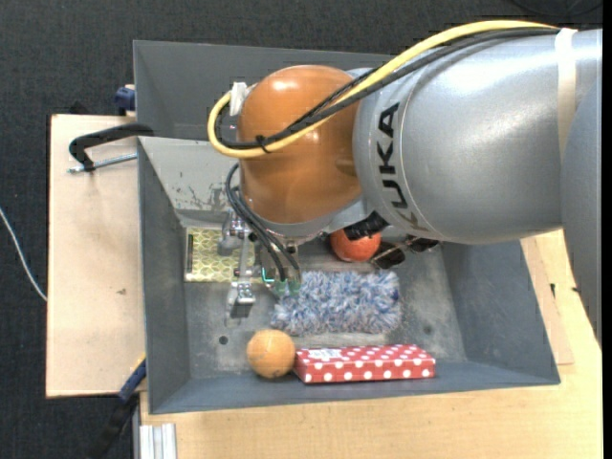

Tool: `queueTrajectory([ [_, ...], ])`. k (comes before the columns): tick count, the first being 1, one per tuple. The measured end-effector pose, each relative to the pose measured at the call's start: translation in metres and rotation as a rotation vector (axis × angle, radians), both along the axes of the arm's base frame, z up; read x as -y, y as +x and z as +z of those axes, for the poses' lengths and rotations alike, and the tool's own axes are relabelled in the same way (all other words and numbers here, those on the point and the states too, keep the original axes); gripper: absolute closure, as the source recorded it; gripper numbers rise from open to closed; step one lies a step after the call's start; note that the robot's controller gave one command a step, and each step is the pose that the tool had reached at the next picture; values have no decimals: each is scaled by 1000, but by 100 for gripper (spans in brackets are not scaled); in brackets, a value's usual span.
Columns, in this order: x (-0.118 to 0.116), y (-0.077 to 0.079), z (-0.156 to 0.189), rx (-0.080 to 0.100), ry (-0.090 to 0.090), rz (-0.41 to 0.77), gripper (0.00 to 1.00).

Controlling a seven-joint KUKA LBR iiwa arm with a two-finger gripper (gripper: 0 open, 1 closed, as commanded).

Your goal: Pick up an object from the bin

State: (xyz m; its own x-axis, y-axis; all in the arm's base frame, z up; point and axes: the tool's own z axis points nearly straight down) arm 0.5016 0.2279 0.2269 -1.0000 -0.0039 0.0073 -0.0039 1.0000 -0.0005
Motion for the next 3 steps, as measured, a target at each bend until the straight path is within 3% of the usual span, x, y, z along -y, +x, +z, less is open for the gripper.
queueTrajectory([
  [1, 1, 2, 4, 8, 2, -4, 0],
  [2, 73, 66, -72, 6, -3, 86, 0],
  [3, 39, 71, -69, 13, 4, 80, 0],
])
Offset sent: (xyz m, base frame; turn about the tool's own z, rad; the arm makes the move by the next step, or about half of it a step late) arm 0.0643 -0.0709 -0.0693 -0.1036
